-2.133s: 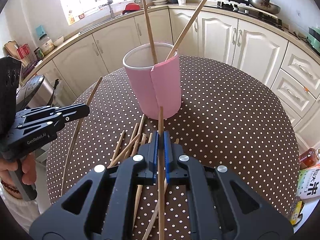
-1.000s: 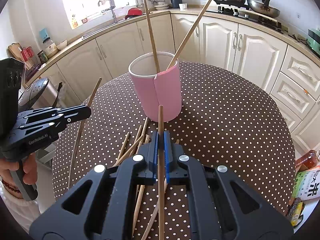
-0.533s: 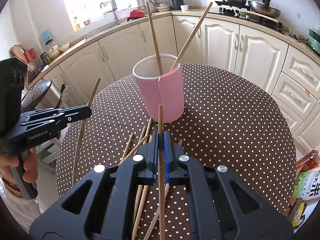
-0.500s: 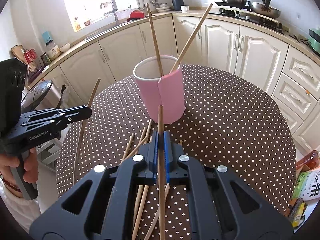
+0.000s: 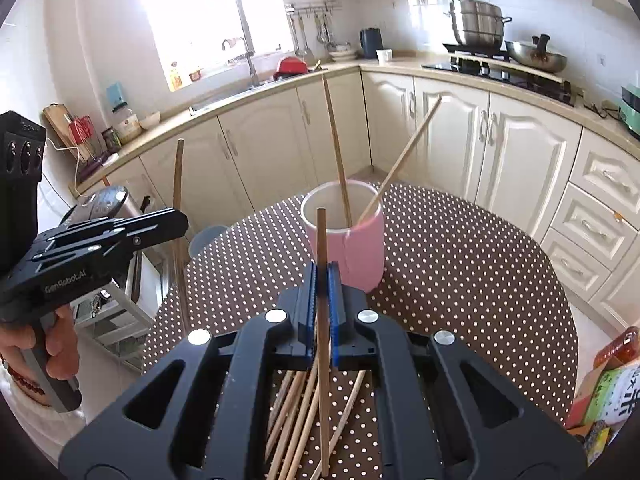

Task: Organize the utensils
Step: 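Lift the held chopsticks upright and carry both tools toward the pink cup, then lower the left tool's chopstick into the pink cup while the right tool lowers its own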

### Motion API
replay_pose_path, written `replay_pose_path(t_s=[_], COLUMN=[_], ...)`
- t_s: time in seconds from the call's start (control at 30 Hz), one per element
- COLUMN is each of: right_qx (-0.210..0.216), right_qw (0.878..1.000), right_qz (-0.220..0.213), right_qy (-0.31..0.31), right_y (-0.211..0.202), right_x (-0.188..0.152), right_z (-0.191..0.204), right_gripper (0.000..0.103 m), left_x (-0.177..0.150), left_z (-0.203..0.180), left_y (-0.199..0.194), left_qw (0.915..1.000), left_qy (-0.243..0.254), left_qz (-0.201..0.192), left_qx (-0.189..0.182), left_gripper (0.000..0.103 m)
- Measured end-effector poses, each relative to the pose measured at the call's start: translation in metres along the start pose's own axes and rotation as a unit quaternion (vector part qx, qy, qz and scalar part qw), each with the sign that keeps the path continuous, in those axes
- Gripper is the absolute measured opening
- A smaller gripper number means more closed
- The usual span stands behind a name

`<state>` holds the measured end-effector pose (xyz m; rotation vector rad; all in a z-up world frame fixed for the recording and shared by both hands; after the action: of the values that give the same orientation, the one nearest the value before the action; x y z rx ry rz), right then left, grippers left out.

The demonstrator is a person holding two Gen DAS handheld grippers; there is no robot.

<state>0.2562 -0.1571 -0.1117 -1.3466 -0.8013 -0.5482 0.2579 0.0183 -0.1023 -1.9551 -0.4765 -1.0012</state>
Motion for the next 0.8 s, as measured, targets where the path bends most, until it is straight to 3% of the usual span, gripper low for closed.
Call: replay_pose_path(t_s=[0.8], right_qx=[0.003], right_qw=[0.999], right_qz=[-0.046], right_qy=[-0.008], right_y=[-0.016], right_x=[0.039], right_z=[0.018], right_gripper=[0.006], left_x=[0.054], left_z=[-0.019], left_y=[-0.008], left_qw=[0.9982], left_qy=[0.043], left_qz=[-0.038], left_qx=[-0.018], left_gripper=[0.006])
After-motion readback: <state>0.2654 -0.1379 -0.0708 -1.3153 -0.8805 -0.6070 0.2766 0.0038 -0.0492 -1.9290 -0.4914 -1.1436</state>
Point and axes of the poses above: each gripper's, at about its wrist camera, not at the fingertips, and y roughly the way its jaws point, z to its left, x to its top, the point moved 4 cm from there along y, roughly the way its jaws point, and after that the axes turned 15 degrees about -x, right-handed, at the moved point
